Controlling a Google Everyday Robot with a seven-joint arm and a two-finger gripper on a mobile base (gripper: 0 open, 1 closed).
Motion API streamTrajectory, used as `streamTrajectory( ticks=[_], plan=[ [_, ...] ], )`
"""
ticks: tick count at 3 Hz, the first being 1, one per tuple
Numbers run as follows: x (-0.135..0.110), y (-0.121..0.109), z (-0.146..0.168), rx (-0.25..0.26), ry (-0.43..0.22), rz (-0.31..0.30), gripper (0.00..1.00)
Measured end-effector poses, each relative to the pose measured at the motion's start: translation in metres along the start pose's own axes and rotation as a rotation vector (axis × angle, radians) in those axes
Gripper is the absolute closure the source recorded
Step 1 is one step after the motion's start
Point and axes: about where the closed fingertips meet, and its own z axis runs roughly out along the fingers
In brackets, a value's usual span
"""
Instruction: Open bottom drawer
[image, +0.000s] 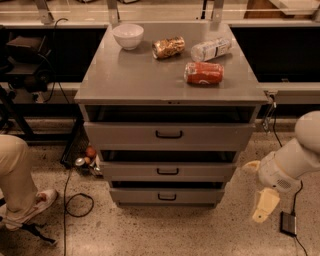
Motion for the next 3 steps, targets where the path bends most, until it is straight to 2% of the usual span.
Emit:
streamTrajectory(
  ticks=[1, 2, 3],
  plan=[
    [0.022, -0.012, 0.072, -0.075, -0.043, -0.02, 0.0],
    [0.038, -0.012, 0.137, -0.136, -0.086, -0.024, 0.0],
    [0.045, -0.006, 0.201, -0.175, -0.124, -0.021, 0.0]
  ],
)
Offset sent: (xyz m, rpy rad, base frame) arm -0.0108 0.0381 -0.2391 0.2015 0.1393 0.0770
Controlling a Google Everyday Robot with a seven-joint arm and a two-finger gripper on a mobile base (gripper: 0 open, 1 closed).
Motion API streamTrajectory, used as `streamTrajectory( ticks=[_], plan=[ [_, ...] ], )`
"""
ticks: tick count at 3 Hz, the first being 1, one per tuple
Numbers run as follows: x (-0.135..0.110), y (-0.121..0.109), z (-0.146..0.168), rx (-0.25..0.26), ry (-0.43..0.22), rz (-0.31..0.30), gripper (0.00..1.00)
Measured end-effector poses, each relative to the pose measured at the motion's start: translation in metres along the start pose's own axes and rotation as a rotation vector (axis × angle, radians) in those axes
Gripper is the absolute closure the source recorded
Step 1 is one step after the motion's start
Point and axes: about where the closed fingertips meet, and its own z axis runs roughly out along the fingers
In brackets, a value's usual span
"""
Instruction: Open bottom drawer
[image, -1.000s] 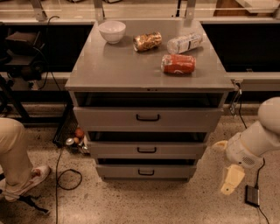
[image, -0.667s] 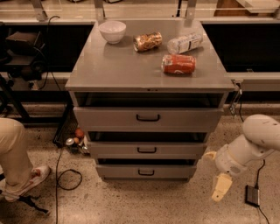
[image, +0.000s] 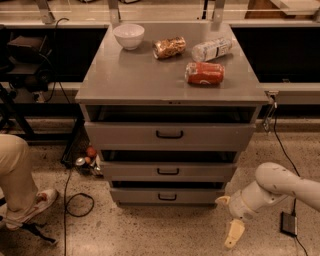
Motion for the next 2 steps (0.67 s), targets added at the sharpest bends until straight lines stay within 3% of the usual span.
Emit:
streamTrajectory(
  ticks=[1, 2],
  plan=[
    [0.0125, -0.003, 0.0747, -0.042, -0.059, 0.046, 0.0],
    [0.0162, -0.0067, 0.0773, -0.033, -0.059, 0.046, 0.0]
  ],
)
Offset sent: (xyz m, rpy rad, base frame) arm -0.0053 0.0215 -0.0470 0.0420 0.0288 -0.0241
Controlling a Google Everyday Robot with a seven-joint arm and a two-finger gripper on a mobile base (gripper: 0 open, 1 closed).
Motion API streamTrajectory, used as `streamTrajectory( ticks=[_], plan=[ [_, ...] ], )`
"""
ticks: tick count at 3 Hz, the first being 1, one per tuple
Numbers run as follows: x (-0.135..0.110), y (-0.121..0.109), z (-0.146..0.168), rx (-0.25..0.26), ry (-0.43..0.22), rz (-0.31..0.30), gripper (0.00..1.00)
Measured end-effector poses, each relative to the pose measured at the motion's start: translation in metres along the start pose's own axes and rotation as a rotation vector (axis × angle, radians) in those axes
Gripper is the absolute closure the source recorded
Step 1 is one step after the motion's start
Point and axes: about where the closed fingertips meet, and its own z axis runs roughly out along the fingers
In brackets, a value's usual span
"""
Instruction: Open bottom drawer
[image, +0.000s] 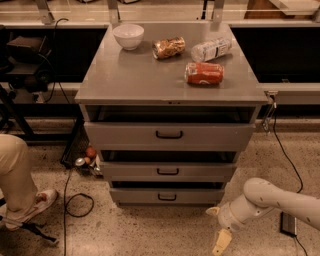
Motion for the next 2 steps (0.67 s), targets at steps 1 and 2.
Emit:
streamTrajectory(
  ticks=[1, 2],
  plan=[
    [0.026, -0.028, 0.015, 0.065, 0.003, -0.002, 0.0],
    [0.06, -0.086, 0.033, 0.17, 0.01, -0.077, 0.0]
  ],
)
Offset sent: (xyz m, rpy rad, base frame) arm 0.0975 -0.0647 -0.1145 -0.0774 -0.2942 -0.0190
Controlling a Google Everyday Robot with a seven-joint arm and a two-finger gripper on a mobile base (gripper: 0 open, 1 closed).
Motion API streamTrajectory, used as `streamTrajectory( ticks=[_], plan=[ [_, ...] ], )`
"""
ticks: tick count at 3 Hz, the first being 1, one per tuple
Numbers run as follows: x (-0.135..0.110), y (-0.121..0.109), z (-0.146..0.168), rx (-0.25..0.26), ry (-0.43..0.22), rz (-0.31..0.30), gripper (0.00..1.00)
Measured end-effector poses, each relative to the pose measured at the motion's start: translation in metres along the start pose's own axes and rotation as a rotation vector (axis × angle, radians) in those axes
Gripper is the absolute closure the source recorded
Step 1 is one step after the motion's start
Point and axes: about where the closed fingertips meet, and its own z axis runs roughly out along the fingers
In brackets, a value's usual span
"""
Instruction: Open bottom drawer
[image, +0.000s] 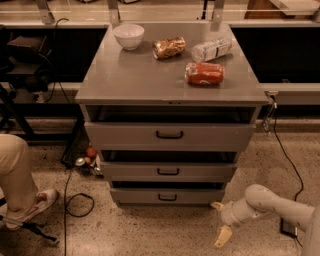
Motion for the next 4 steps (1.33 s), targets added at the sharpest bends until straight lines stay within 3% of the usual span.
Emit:
streamTrajectory(
  ticks=[1, 3, 4],
  plan=[
    [0.022, -0.032, 0.016, 0.063, -0.013, -0.039, 0.0],
    [0.025, -0.04, 0.022, 0.071, -0.025, -0.056, 0.0],
    [0.02, -0.056, 0.036, 0.076, -0.063, -0.181, 0.0]
  ],
)
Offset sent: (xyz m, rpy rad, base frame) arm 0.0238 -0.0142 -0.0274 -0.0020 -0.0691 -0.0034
